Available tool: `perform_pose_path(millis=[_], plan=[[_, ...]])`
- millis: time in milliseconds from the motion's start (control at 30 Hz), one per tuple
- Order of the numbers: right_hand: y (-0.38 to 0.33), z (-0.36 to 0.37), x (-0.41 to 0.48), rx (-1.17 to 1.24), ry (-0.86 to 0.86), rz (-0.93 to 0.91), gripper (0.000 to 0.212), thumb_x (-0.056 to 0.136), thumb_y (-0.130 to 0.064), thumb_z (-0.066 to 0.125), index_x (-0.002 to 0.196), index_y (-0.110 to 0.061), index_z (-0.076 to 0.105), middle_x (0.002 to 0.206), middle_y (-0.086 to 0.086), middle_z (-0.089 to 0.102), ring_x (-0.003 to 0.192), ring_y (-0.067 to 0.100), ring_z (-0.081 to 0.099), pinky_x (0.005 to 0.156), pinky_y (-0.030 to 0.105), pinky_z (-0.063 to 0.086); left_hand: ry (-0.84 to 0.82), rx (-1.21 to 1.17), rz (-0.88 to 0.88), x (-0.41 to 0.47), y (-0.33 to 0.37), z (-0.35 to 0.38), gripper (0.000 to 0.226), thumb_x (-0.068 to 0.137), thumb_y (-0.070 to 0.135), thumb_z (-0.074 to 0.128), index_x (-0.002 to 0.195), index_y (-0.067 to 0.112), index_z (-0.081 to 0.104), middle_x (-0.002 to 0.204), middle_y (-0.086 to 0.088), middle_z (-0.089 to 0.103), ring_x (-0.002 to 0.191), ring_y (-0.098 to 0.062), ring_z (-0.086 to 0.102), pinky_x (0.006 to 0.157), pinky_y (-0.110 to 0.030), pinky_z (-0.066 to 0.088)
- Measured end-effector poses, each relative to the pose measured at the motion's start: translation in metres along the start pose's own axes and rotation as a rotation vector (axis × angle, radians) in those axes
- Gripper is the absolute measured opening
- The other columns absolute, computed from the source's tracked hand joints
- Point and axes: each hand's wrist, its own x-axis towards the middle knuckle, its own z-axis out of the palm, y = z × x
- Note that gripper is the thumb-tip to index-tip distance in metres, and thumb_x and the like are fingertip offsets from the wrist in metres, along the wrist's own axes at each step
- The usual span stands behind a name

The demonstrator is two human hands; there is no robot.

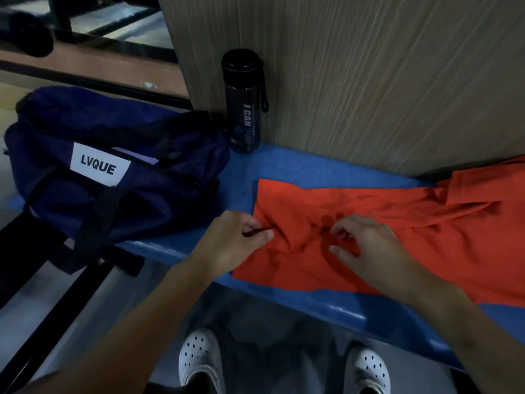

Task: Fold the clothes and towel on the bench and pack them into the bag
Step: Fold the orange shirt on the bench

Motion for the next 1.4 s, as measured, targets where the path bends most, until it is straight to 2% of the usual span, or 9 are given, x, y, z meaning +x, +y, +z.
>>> perform_pose_path(millis=[267, 433, 533, 733, 867, 1033, 1133, 1267, 1400], plan=[[0.004, 0.001, -0.025, -0.064, -0.091, 0.036, 0.026, 0.085, -0.035, 0.070, 0.111, -0.031, 0.065, 0.115, -0.013, 0.056, 0.111, 0.016, 0.052, 0.089, 0.031, 0.034, 0.054, -0.045, 0.046, -0.021, 0.007, 0.006, 0.015, 0.087, 0.031, 0.075, 0.077, 0.021, 0.071, 0.076, 0.013, 0.069, 0.082, -0.002, 0.066, 0.076, -0.019, 0.049], [0.015, 0.002, -0.039, -0.126, -0.109, 0.060, 0.033, 0.088, -0.036, 0.068, 0.120, -0.030, 0.063, 0.119, -0.011, 0.050, 0.116, 0.015, 0.044, 0.086, 0.028, 0.027, 0.151, -0.134, 0.004, -0.031, 0.012, 0.000, 0.021, 0.090, 0.029, 0.070, 0.078, 0.013, 0.064, 0.073, -0.002, 0.070, 0.074, -0.017, 0.068, 0.072, -0.038, 0.054], [0.021, 0.001, -0.045, -0.118, -0.056, 0.072, 0.019, 0.085, -0.026, 0.073, 0.104, -0.027, 0.069, 0.108, -0.010, 0.056, 0.105, 0.019, 0.050, 0.081, 0.030, 0.028, 0.123, -0.165, -0.029, -0.038, 0.017, -0.002, 0.027, 0.091, 0.025, 0.069, 0.071, 0.009, 0.060, 0.060, -0.003, 0.059, 0.054, -0.015, 0.054, 0.058, -0.033, 0.045], [0.026, -0.010, -0.054, -0.153, -0.047, 0.078, 0.012, 0.088, -0.022, 0.068, 0.081, -0.029, 0.061, 0.087, -0.015, 0.056, 0.092, 0.019, 0.053, 0.077, 0.032, 0.026, -0.093, -0.062, -0.129, -0.044, 0.017, -0.006, 0.021, 0.089, 0.019, 0.065, 0.071, 0.010, 0.058, 0.062, 0.001, 0.047, 0.055, -0.008, 0.042, 0.049, -0.017, 0.032], [0.033, -0.021, -0.065, -0.134, -0.160, 0.101, 0.018, 0.088, -0.032, 0.065, 0.078, -0.035, 0.051, 0.084, -0.019, 0.053, 0.097, 0.013, 0.052, 0.080, 0.032, 0.028, -0.100, 0.093, -0.118, -0.040, 0.017, -0.006, 0.035, 0.088, 0.027, 0.067, 0.077, -0.006, 0.061, 0.063, -0.005, 0.050, 0.056, -0.015, 0.046, 0.054, -0.026, 0.034], [0.031, -0.011, -0.058, -0.092, 0.000, 0.087, 0.013, 0.090, -0.033, 0.063, 0.102, -0.028, 0.064, 0.105, -0.008, 0.058, 0.103, 0.018, 0.051, 0.081, 0.033, 0.029, 0.253, 0.158, 0.206, -0.028, 0.027, 0.001, 0.012, 0.091, 0.024, 0.063, 0.088, 0.017, 0.054, 0.082, 0.003, 0.057, 0.077, -0.015, 0.056, 0.076, -0.033, 0.045], [0.028, -0.003, -0.050, -0.145, 0.016, 0.085, 0.021, 0.092, -0.040, 0.058, 0.108, -0.027, 0.065, 0.112, -0.007, 0.054, 0.107, 0.019, 0.047, 0.084, 0.035, 0.029, 0.183, 0.153, 0.397, -0.016, 0.024, 0.016, 0.020, 0.093, 0.016, 0.060, 0.113, 0.013, 0.059, 0.109, 0.000, 0.058, 0.102, -0.021, 0.058, 0.094, -0.034, 0.046], [0.022, 0.003, -0.037, -0.192, 0.022, 0.104, 0.049, 0.087, -0.059, 0.034, 0.108, -0.025, 0.062, 0.116, -0.003, 0.053, 0.111, 0.023, 0.050, 0.092, 0.043, 0.036, 0.008, 0.403, 0.427, -0.011, 0.022, 0.037, 0.062, 0.092, 0.053, 0.036, 0.144, 0.020, 0.041, 0.145, -0.002, 0.048, 0.136, -0.022, 0.043, 0.113, -0.041, 0.034], [0.031, 0.011, -0.032, -0.275, -0.262, 0.208, 0.085, 0.076, -0.077, 0.001, 0.152, -0.040, 0.010, 0.163, -0.003, 0.003, 0.150, 0.025, -0.002, 0.118, 0.058, 0.001, -0.103, 0.721, 0.357, -0.004, 0.010, 0.039, 0.083, 0.081, 0.067, 0.010, 0.157, 0.032, 0.008, 0.166, -0.003, 0.008, 0.153, -0.024, 0.003, 0.122, -0.041, 0.010]])
